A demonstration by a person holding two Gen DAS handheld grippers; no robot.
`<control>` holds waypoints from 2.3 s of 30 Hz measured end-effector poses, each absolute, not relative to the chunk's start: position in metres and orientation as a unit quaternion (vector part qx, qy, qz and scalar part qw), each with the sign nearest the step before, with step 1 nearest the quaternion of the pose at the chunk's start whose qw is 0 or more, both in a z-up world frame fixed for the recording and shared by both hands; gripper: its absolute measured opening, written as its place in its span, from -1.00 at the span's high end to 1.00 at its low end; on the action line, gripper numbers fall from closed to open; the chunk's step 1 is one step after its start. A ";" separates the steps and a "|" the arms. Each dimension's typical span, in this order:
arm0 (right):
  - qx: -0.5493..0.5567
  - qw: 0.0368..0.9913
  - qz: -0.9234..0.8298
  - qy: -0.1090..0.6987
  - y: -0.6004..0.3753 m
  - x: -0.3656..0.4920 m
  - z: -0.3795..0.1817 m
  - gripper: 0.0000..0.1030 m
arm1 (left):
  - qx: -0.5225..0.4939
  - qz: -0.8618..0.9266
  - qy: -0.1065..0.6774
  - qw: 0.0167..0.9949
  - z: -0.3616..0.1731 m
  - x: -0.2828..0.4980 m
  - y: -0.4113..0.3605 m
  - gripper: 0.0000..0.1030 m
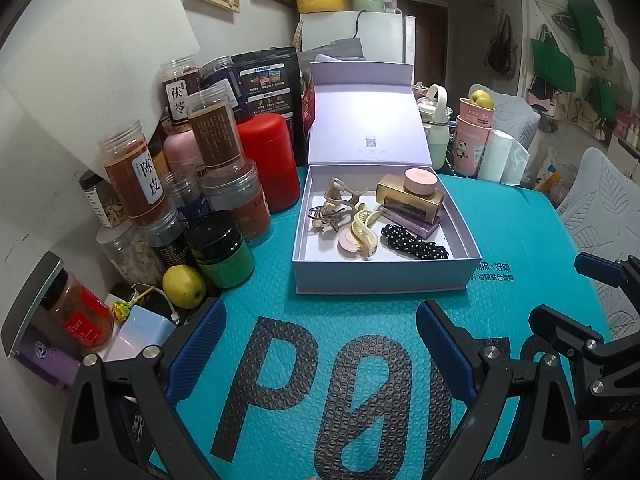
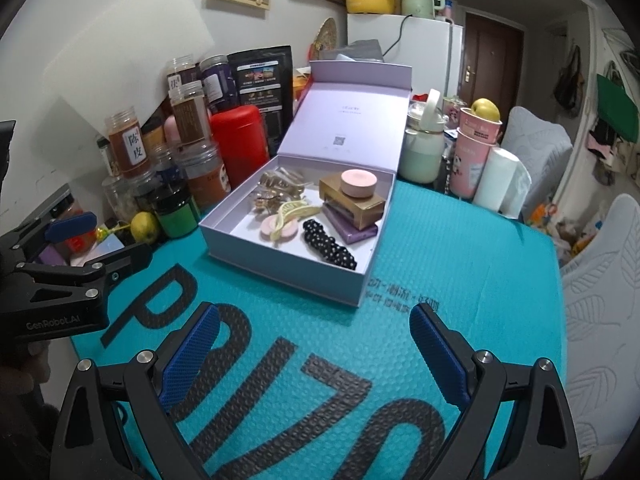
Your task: Organize rigid objects
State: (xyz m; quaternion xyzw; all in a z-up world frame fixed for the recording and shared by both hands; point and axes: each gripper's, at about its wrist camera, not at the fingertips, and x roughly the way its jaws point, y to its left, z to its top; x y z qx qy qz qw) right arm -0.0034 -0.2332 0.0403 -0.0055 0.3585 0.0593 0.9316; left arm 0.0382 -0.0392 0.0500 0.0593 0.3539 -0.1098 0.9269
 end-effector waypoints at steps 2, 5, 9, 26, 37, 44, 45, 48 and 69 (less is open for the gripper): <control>-0.005 0.932 0.059 0.358 -0.233 -0.004 0.040 -0.89 | 0.058 -0.111 0.356 0.926 0.050 0.039 -0.039 -0.89; -0.006 0.932 0.058 0.357 -0.234 -0.004 0.041 -0.89 | 0.054 -0.113 0.360 0.925 0.049 0.040 -0.040 -0.89; -0.007 0.932 0.058 0.358 -0.234 -0.003 0.042 -0.89 | 0.056 -0.113 0.363 0.923 0.048 0.040 -0.041 -0.89; -0.010 0.932 0.051 0.359 -0.240 -0.003 0.041 -0.89 | 0.067 -0.112 0.370 0.920 0.042 0.042 -0.047 -0.89; -0.013 0.931 0.043 0.361 -0.243 -0.003 0.039 -0.89 | 0.079 -0.112 0.368 0.920 0.041 0.039 -0.052 -0.89; -0.013 0.931 0.043 0.361 -0.245 -0.004 0.039 -0.89 | 0.081 -0.113 0.367 0.920 0.042 0.036 -0.054 -0.89; -0.013 0.931 0.042 0.362 -0.245 -0.004 0.039 -0.89 | 0.081 -0.113 0.367 0.920 0.042 0.035 -0.054 -0.89; -0.013 0.931 0.042 0.361 -0.246 -0.004 0.039 -0.89 | 0.084 -0.112 0.367 0.920 0.042 0.034 -0.055 -0.89; -0.013 0.932 0.036 0.361 -0.248 -0.009 0.041 -0.89 | 0.088 -0.119 0.375 0.915 0.038 0.030 -0.058 -0.89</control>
